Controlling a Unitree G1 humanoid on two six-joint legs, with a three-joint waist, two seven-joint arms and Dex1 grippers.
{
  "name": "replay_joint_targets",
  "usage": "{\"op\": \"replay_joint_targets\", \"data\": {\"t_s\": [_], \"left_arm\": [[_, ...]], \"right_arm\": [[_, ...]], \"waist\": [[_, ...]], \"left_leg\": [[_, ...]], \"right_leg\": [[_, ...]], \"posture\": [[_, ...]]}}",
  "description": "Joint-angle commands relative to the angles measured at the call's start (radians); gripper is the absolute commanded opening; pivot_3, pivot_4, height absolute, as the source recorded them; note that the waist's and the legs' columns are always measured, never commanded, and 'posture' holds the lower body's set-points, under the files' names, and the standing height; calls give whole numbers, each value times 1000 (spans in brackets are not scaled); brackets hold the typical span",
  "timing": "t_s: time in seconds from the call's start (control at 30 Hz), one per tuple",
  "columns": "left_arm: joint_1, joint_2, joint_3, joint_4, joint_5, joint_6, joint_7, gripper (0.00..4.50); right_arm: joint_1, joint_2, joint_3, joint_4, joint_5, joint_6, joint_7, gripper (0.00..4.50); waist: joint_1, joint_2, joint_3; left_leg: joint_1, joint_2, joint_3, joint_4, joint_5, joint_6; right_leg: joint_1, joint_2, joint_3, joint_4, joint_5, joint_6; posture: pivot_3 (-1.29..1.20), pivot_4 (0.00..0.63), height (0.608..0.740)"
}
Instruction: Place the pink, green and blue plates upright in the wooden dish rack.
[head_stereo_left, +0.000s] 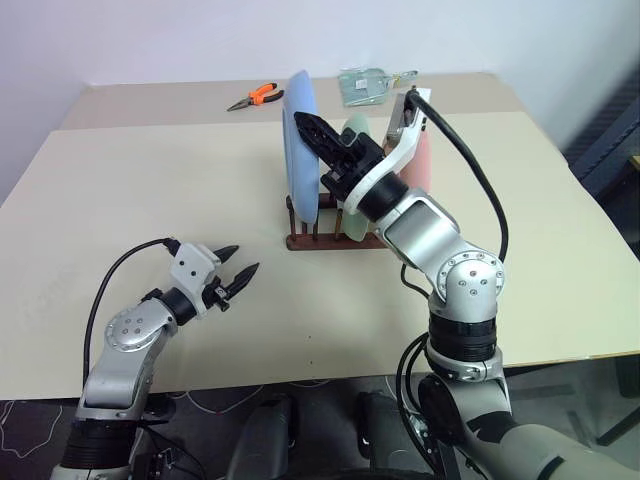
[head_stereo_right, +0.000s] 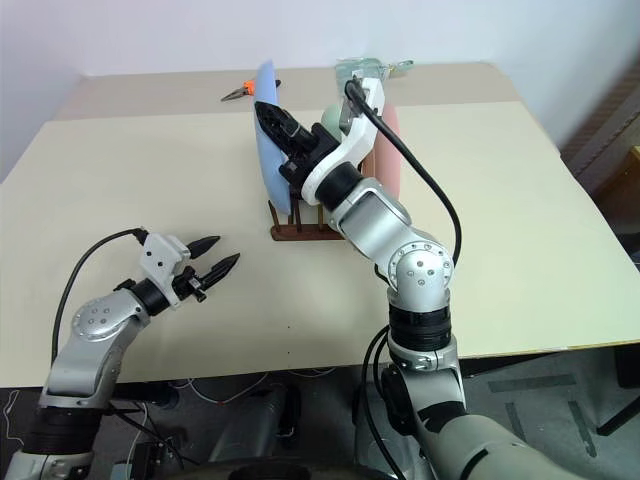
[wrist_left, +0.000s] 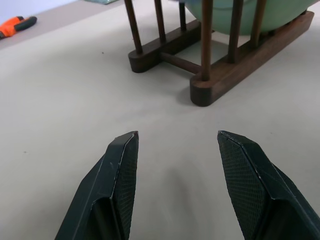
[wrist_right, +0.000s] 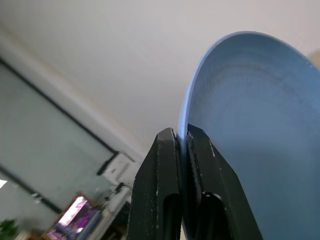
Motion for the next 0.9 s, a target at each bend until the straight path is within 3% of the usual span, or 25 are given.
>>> {"op": "replay_joint_targets", "data": {"t_s": [0.03, 0.07, 0.17, 0.23, 0.33, 0.47, 0.63, 0.73, 0.8, 0.9], "left_arm": [[-11, -4, -7, -38, -12, -5, -4, 2555], [-12, -5, -11, -39, -11, -4, -3, 2555], [-14, -8, -17, -40, -11, -3, 0, 2555], [-12, -10, -19, -44, -12, -1, 0, 2555], [-8, -13, -24, -51, -11, 2, 2, 2555], [-2, -19, -27, -62, -7, 7, 9, 2555], [6, -23, -18, -64, 8, -3, 31, 2555], [3, -19, -11, -46, 20, -18, 46, 2555], [-1, -21, -15, -26, 29, -33, 49, 2555], [-14, -30, -28, 2, 40, -51, 54, 2555]], "right_arm": [[-44, 22, -9, 5, -38, -21, 10, 43], [-49, 22, -9, 15, -53, -22, 17, 675], [-73, 7, 1, 33, -114, -23, 50, 2004], [-113, -60, 63, 17, -237, -24, 130, 2995], [-158, -155, 139, 5, -399, -42, 233, 2995], [-201, -245, 150, -10, -535, -84, 336, 2995], [-213, -467, 35, -53, -668, -173, 478, 2995], [-128, -642, -66, -6, -767, -203, 521, 2995], [8, -758, -143, 80, -848, -224, 540, 2995], [235, -828, -176, 146, -900, -295, 641, 2995]], "waist": [[0, 0, 0], [0, 0, 0], [0, 0, 0], [-1, 1, 0], [-1, 0, 0], [2, 0, 0], [8, 0, 1], [14, -1, 0], [21, -4, -1], [30, -4, -2]], "left_leg": [[0, 0, 0, 0, 0, 0], [0, 0, 0, 0, 0, 0], [0, 0, 0, 0, 0, 0], [0, 0, 0, 0, 0, 0], [0, 0, 1, 0, 0, 0], [0, 0, 1, 0, 0, 0], [-1, 0, 0, 1, 0, 0], [-1, 0, 0, 0, 0, 0], [-1, 0, 0, 0, 0, 0], [0, 0, 1, 0, 0, 1]], "right_leg": [[0, 0, 0, 0, 0, 0], [0, 0, 0, 0, 0, 0], [0, 0, 0, 0, 0, 0], [0, 0, 0, 0, 0, 0], [0, 1, 0, 0, 0, 0], [0, 1, -1, 0, 0, 0], [1, 0, -1, -3, 0, 0], [3, 0, -2, -5, -1, -1], [4, -1, -3, -7, -2, -3], [5, -2, -2, -8, -2, -4]], "posture": [[0, 150, 738], [0, 150, 738], [0, 150, 738], [0, 150, 738], [0, 150, 738], [0, 150, 738], [0, 150, 738], [0, 150, 738], [0, 150, 738], [0, 150, 738]]}}
